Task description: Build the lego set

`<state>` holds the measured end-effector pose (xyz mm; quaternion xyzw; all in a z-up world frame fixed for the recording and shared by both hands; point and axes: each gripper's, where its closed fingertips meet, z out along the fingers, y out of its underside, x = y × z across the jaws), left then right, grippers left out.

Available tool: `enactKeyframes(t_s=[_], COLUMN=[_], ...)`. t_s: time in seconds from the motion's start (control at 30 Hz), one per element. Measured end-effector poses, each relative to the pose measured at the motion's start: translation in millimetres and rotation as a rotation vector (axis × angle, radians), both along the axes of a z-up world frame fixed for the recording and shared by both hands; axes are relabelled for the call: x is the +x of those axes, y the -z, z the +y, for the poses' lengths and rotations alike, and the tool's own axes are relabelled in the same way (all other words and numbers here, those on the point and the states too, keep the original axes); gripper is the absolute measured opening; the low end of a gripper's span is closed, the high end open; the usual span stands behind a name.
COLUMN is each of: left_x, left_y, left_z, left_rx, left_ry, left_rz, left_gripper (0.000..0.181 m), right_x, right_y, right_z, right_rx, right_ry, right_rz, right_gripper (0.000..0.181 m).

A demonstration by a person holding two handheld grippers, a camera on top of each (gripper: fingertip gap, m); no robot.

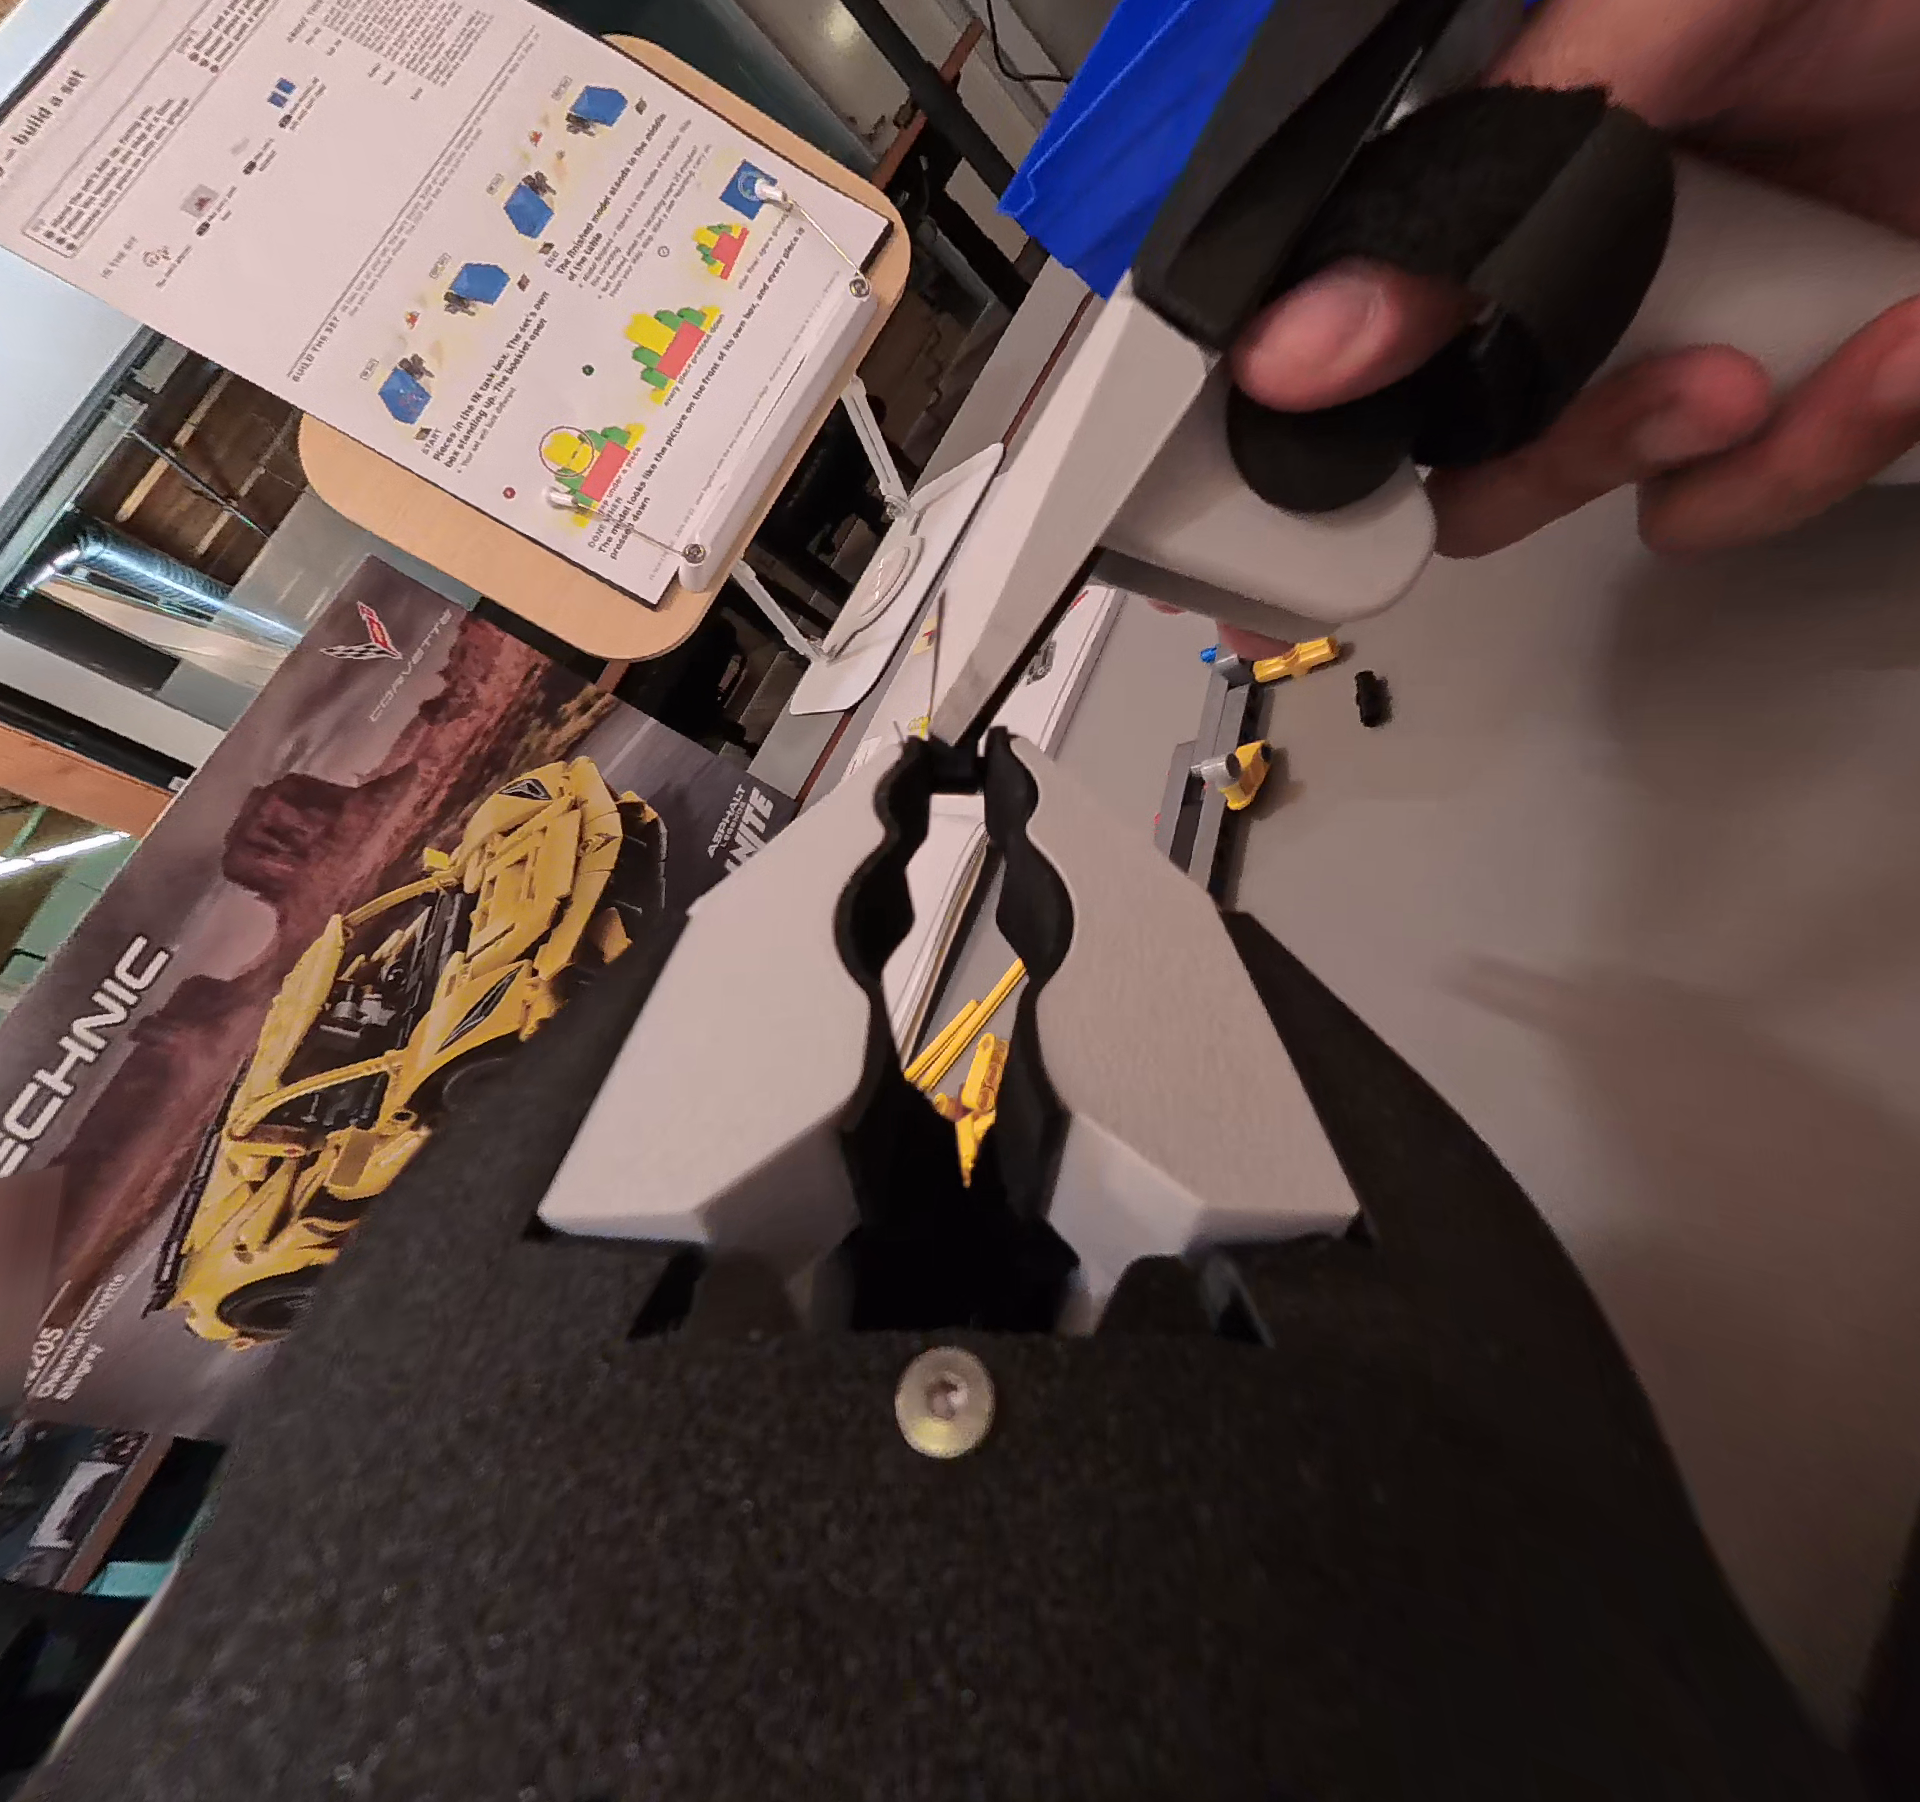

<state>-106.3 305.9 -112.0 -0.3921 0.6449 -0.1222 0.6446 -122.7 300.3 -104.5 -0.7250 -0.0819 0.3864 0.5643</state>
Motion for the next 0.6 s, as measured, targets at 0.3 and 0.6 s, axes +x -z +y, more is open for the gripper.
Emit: enactKeyframes(t_s=[0.3,0.6], left_x=[0.2,-0.4], left_y=[1.4,3.9], left_z=[4.1,4.8], left_rx=[0.056,0.123], left_ry=[-0.070,-0.077], left_rz=[0.017,0.036], left_gripper=[0.009,0.011], right_x=[1.0,2.3], right_y=[2.3,4.7], right_z=[2.1,2.5], right_rx=[0.014,0.016], right_ry=[0.030,0.048], right_rz=[-0.049,-0.088], right_gripper=[0.006,0.006])
